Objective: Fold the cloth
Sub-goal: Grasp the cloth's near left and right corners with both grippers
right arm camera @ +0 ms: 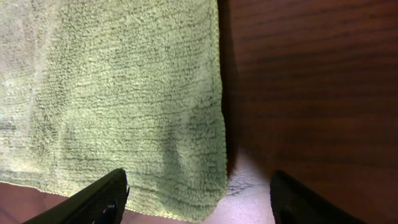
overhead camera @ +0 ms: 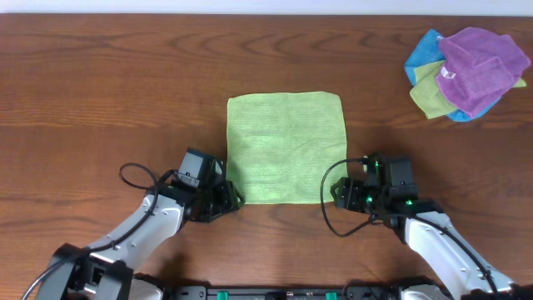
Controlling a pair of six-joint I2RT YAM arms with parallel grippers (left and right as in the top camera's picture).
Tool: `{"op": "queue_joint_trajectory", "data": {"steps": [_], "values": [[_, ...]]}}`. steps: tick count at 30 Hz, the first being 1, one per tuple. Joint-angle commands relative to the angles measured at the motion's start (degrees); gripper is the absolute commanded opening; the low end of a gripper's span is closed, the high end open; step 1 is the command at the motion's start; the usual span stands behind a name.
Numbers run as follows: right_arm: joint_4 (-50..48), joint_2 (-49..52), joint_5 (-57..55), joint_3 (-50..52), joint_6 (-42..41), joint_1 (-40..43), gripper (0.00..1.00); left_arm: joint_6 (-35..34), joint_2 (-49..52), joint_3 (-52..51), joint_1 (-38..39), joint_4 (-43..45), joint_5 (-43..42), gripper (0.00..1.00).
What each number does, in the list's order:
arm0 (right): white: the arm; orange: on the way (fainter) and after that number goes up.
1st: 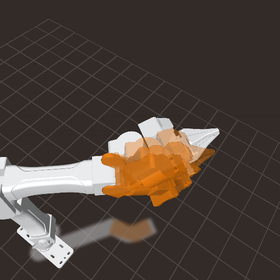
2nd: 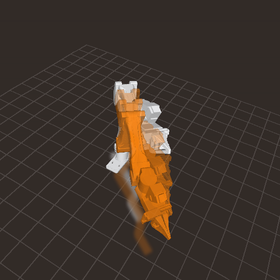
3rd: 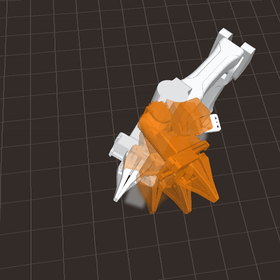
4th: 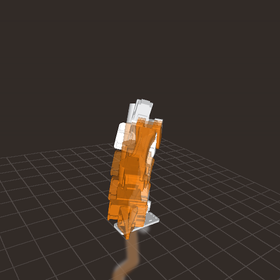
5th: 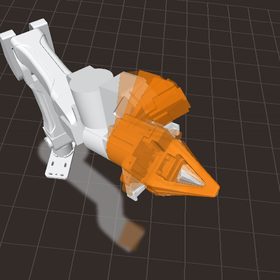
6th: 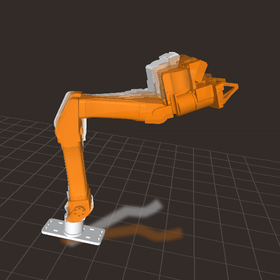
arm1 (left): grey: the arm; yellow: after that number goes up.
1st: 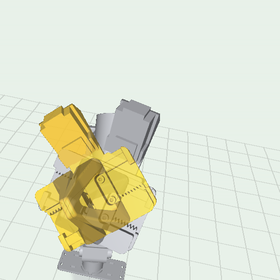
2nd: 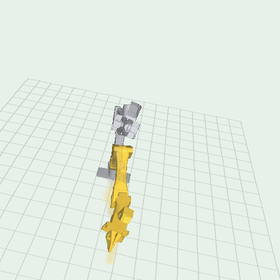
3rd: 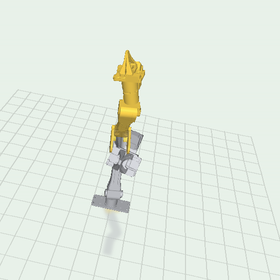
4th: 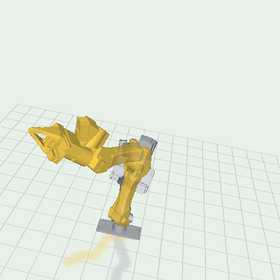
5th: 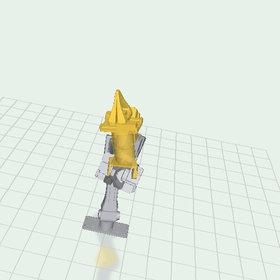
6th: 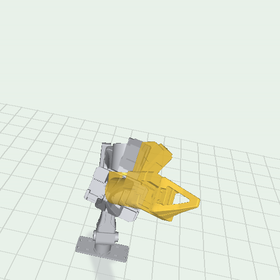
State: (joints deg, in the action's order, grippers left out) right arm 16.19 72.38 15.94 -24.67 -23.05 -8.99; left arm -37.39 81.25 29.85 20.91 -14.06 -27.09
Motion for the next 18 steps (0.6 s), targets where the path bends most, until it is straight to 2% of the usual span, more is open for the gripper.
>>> {"op": "queue_joint_trajectory", "data": {"steps": [1, 8, 14, 18], "values": [[-0.3, 0.4, 1.0, 0.5, -0.7, 0.4, 0.74, -0.3, 2.7, -2.7, -0.2, -1.5, 13.0, 0.49], [-0.4, 0.4, 1.0, 0.5, -0.7, 0.4, 0.73, -3.1, 2.7, -2.7, -0.2, 0.0, 14.8, 0.49], [-0.4, 0.4, 1.0, 0.5, -0.7, 0.4, 0.71, -3.7, 2.7, -2.7, -0.2, -0.1, 13.0, 0.45], [-0.4, 0.4, 1.0, 0.5, -0.7, 0.4, 0.71, -4.7, 2.7, -2.7, -0.2, -0.1, 12.2, 0.45]]}}
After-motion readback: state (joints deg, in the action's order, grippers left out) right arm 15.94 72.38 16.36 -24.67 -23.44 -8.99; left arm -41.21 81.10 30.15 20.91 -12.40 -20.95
